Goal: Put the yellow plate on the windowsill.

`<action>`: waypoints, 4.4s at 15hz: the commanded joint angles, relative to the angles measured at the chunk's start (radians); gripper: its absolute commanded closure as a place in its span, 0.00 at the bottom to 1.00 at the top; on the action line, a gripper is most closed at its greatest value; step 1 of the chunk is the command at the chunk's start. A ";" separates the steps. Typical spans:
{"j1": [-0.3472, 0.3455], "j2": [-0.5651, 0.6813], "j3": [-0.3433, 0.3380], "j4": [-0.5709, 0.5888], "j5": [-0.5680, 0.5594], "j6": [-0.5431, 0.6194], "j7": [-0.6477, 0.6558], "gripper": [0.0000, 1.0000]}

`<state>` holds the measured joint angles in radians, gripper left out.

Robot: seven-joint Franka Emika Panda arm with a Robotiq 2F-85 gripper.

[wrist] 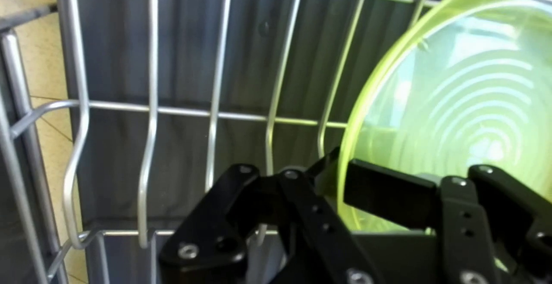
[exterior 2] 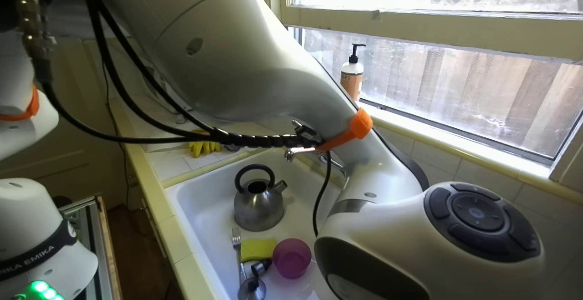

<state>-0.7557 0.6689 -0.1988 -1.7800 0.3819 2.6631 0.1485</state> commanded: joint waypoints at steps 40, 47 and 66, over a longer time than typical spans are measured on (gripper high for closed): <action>0.021 -0.400 0.060 -0.171 0.500 -0.348 -0.470 1.00; 0.171 -0.421 0.043 -0.170 0.615 -0.309 -0.448 1.00; 0.340 -0.332 -0.014 -0.064 0.556 -0.221 -0.347 1.00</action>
<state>-0.4349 0.2936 -0.1979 -1.8997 0.9667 2.4860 -0.2172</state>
